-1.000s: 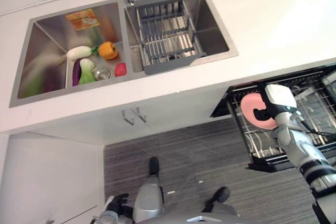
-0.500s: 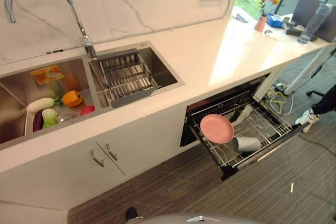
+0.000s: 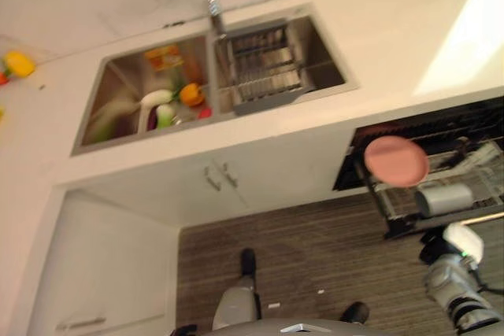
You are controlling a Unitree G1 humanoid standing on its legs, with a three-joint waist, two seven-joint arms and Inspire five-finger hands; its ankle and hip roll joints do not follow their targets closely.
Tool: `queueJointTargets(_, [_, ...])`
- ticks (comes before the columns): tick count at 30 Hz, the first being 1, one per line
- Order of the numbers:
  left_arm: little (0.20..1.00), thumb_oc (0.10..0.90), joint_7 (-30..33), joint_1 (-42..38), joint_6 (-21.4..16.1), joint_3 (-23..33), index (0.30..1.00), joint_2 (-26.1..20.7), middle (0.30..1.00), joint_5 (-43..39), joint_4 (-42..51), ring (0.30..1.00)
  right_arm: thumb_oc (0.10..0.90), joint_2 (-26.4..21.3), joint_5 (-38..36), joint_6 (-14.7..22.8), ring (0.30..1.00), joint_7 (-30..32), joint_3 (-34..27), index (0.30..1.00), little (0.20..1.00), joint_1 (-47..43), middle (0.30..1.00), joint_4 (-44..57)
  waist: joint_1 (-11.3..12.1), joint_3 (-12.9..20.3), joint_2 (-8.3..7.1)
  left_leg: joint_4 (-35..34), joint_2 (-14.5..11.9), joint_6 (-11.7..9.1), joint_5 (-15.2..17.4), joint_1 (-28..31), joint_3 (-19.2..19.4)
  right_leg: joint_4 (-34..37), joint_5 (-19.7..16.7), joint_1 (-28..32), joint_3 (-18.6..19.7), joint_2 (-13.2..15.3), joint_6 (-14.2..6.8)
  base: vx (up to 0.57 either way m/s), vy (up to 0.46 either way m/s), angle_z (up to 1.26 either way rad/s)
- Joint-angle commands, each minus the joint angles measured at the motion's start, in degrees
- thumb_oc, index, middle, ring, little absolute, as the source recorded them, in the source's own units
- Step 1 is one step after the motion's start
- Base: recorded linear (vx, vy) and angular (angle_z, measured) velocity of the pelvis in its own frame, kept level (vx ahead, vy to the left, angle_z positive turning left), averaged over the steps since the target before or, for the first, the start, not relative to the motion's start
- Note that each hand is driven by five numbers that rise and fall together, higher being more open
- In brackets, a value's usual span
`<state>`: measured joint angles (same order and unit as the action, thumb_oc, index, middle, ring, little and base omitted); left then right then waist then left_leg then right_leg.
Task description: Place the dishes in the dishwasher.
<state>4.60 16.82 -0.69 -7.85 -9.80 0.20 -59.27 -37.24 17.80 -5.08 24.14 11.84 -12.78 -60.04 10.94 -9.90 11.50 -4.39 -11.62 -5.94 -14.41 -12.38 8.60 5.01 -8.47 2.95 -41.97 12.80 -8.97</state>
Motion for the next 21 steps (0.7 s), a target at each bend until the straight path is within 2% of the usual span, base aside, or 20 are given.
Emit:
queueJointTargets(1, [0.9,0.8,0.4,-9.0,-1.6,-4.4,0.9,-5.3,0.9,-2.1,-4.8,0.9,0.4,-4.3,1.3,5.6,0.3,2.0,1.0,0.3,0.3,-12.1,0.3,4.2,0.2,-3.2,-1.76,-0.1,0.1,-3.9,6.6,3.0,-0.6,-1.1,5.6,1.1,-0.9,4.3,-1.7,-0.03,-0.008,0.77])
queueJointTargets(3, [0.9,0.8,0.5,-9.6,-2.0,-6.6,0.9,-5.3,0.9,-2.0,-5.2,0.9,0.4,-8.7,2.5,6.3,0.3,2.8,4.2,0.3,0.3,-19.7,0.3,4.4,2.3,-3.9,0.61,-0.3,0.9,-4.7,4.9,-1.0,-3.3,-1.9,6.0,0.8,-4.7,5.2,-2.1,-0.04,-0.018,1.62])
queueJointTargets(4, [0.9,0.8,0.5,-9.6,-2.0,-6.6,0.9,-5.3,0.9,-2.0,-5.2,0.9,0.4,-8.7,2.5,6.3,0.3,2.8,4.2,0.3,0.3,-19.7,0.3,4.4,2.3,-3.9,0.61,-0.3,0.9,-4.7,4.9,-1.0,-3.3,-1.9,6.0,0.8,-4.7,5.2,-2.1,0.02,-0.016,1.01])
queueJointTargets(5, [0.9,0.8,0.6,-9.0,-2.3,-7.1,0.9,-5.6,0.9,-2.2,-5.4,0.9,0.4,-10.7,3.4,6.5,0.3,3.3,6.2,0.3,0.3,-23.4,0.3,5.4,3.4,-4.1,0.64,-0.4,1.2,-4.9,4.5,-2.1,-4.0,-2.1,5.9,0.5,-5.4,5.4,-2.3,0.04,-0.007,0.62])
queueJointTargets(9, [0.9,0.8,0.9,-8.7,-2.4,-7.1,0.9,-6.0,0.9,-2.3,-5.7,0.9,0.4,-12.5,4.1,6.7,0.3,3.8,8.7,0.3,0.3,-27.9,0.3,6.4,4.1,-4.5,0.44,-0.5,1.6,-4.9,4.1,-3.4,-4.6,-2.3,5.6,-0.2,-5.9,6.0,-2.6,0.02,0.001,0.39])
queueJointTargets(10, [0.9,0.8,1.3,-8.7,-2.8,-7.1,0.9,-7.1,0.9,-3.3,-5.4,0.9,0.4,-15.5,5.1,6.8,0.3,4.6,11.8,0.3,0.3,-33.8,0.3,7.7,5.6,-5.6,-0.4,-0.6,2.1,-5.0,3.7,-5.6,-5.5,-2.7,5.2,-1.4,-6.8,6.6,-2.9,-0.03,-0.036,-0.18])
queueJointTargets(11, [0.9,0.8,1.7,-9.6,-3.0,-6.6,0.9,-7.6,0.9,-4.9,-5.6,0.9,0.4,-16.6,5.1,6.7,0.3,5.2,13.3,0.3,0.3,-37.0,0.3,8.7,6.0,-6.3,-1.09,-0.6,2.0,-5.1,3.6,-6.9,-5.4,-3.1,5.0,-2.4,-7.5,7.0,-3.0,-0.03,-0.047,-0.2])
queueJointTargets(14, [0.9,0.8,2.0,-10.4,-3.1,-6.0,0.9,-7.6,0.9,-5.8,-5.6,0.9,0.4,-16.7,4.7,6.6,0.3,5.7,13.7,0.3,0.3,-38.3,0.3,9.1,6.0,-6.6,-1.44,-0.6,2.0,-5.2,3.4,-7.6,-5.5,-3.2,4.9,-2.8,-7.7,7.3,-3.1,0.0,-0.006,0.24])
queueJointTargets(15, [0.9,0.8,2.2,-11.1,-3.3,-5.6,0.9,-7.6,0.9,-6.8,-4.6,0.9,0.4,-15.9,4.4,6.2,0.3,6.4,13.6,0.3,0.3,-38.5,0.3,9.8,6.2,-6.9,-2.01,-0.6,2.1,-5.2,3.5,-8.1,-5.5,-3.4,4.8,-3.0,-8.0,7.5,-3.2,0.03,0.011,0.16])
queueJointTargets(16, [0.9,0.8,2.4,-11.0,-3.3,-5.4,0.9,-7.8,0.9,-7.1,-3.7,0.9,0.535,-15.0,4.2,6.0,0.502,6.6,12.8,0.502,0.502,-37.4,0.502,10.0,6.2,-6.8,-2.47,-0.6,2.2,-5.0,3.6,-8.1,-5.5,-3.6,4.8,-2.9,-8.4,7.7,-3.2,0.03,0.011,0.16])
queueJointTargets(17, [0.9,0.8,2.4,-11.0,-3.3,-5.4,0.9,-7.8,0.9,-7.1,-3.7,0.9,0.535,-15.0,4.2,6.0,0.502,6.6,12.8,0.502,0.502,-37.4,0.502,10.0,6.2,-6.8,-2.47,-0.6,2.2,-5.0,3.6,-8.1,-5.5,-3.6,4.8,-2.9,-8.4,7.7,-3.2,0.06,0.005,-0.02])
queueJointTargets(18, [0.9,0.8,2.4,-11.2,-3.3,-4.7,0.9,-7.7,0.9,-7.6,-3.2,0.9,0.755,-13.5,4.4,5.8,0.832,6.1,12.4,0.832,0.832,-34.9,0.832,10.2,6.1,-6.7,-3.13,-0.6,2.4,-4.7,3.9,-8.0,-5.6,-3.8,4.7,-2.6,-8.6,7.8,-3.2,0.07,0.005,-0.02])
queueJointTargets(19, [0.9,0.8,2.3,-11.1,-3.3,-4.4,0.9,-7.9,0.9,-8.0,-2.8,0.9,0.8,-12.0,4.4,5.7,0.9,5.9,11.5,0.9,0.9,-32.4,0.9,10.4,6.0,-6.4,-3.81,-0.6,2.6,-4.5,4.1,-7.8,-5.6,-3.9,4.6,-2.3,-8.8,7.9,-3.3,0.11,0.003,-0.01])
queueJointTargets(21, [0.9,0.8,1.9,-11.2,-2.9,-2.8,0.9,-7.8,0.9,-8.7,-2.9,0.9,0.8,-6.3,2.5,5.7,0.9,5.4,7.6,0.9,0.9,-23.8,0.9,9.9,5.3,-5.7,-5.27,-0.6,2.9,-3.9,4.9,-7.0,-5.3,-4.4,4.5,-1.7,-9.1,8.3,-3.3,0.08,0.011,0.03])
